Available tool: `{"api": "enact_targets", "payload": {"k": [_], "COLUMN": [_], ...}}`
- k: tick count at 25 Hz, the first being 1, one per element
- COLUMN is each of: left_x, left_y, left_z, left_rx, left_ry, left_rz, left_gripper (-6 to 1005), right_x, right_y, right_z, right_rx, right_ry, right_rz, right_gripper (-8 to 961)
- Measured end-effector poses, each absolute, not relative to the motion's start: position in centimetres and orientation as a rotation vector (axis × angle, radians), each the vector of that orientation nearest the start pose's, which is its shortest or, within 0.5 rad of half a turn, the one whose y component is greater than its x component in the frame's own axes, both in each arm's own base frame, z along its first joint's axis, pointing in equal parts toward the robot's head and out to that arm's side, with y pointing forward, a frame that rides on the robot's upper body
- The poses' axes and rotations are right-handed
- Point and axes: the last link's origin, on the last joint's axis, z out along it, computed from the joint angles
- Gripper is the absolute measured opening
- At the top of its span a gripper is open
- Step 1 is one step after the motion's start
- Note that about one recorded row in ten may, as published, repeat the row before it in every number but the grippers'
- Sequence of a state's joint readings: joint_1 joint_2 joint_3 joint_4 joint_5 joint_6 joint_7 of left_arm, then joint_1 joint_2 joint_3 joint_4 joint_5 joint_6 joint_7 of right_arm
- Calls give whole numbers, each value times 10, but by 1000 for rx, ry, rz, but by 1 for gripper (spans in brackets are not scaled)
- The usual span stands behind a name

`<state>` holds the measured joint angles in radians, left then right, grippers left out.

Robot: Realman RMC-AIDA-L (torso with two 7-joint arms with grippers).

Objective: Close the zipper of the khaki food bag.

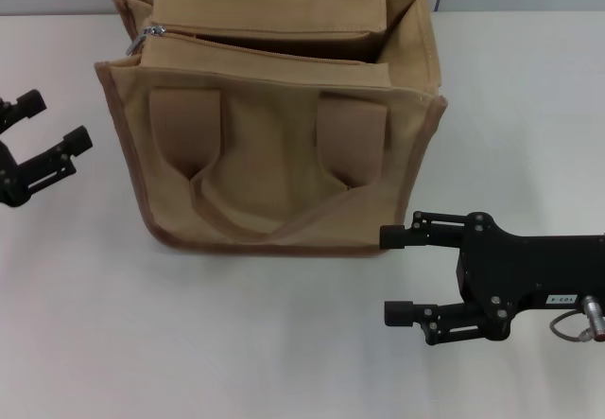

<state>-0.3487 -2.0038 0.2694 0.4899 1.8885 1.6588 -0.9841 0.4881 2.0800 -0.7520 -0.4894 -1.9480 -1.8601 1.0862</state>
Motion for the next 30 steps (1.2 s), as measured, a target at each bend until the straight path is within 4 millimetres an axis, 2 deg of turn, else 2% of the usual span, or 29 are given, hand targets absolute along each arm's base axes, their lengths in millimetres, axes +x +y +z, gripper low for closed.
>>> {"api": "enact_targets", "payload": {"k": [6, 17, 22, 25, 30], "left_x": [-334, -307, -303, -300, -298], "left_y": [296, 336, 345, 344, 344], "left_z": [60, 40, 38, 37, 36], "left_rx": [-2226, -2312, -2307, -2324, -2330], "left_ry": [-486, -427, -423, -410, -403], "left_rz": [-856, -791, -768, -783, -793], "left_gripper": [830, 830, 830, 830, 769], "right_x": [249, 250, 249, 249, 249], "right_y": [265, 267, 268, 269, 269], "right_z": [-21, -18, -17, -17, -17], "right_rx": [-2943, -2920, -2913, -2907, -2901], "right_ry": [329, 327, 325, 325, 326], "right_rz": [1070, 1076, 1079, 1084, 1085], "right_gripper": [787, 775, 769, 766, 760]}}
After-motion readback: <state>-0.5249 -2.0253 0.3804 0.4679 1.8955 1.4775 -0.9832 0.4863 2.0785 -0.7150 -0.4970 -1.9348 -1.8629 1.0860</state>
